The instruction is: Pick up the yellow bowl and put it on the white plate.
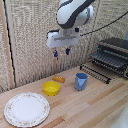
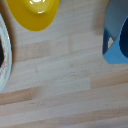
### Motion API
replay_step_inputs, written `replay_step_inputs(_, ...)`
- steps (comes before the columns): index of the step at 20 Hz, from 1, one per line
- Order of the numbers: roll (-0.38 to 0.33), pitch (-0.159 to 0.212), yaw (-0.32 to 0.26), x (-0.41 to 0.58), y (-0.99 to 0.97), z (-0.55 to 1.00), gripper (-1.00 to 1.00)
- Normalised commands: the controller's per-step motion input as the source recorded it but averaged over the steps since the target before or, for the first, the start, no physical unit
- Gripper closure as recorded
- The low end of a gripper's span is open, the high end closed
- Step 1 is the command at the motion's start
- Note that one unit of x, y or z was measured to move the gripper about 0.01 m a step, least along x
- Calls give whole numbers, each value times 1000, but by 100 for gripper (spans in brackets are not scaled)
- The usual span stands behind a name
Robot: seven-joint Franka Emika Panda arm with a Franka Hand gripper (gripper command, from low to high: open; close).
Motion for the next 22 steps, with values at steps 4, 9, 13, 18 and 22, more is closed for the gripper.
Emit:
replay_step_inputs(4, -120, 51, 81, 16, 411, -493, -100)
replay_step_inputs(9, -103, 89, 112, 0, 230, -495, -100)
replay_step_inputs(13, -66, 58, 122, 64, 49, -521, -100)
replay_step_inputs(18, -47, 6, 130, 183, -3, -546, -100)
replay_step_inputs(22, -48, 0, 135, 251, 0, -506, -100)
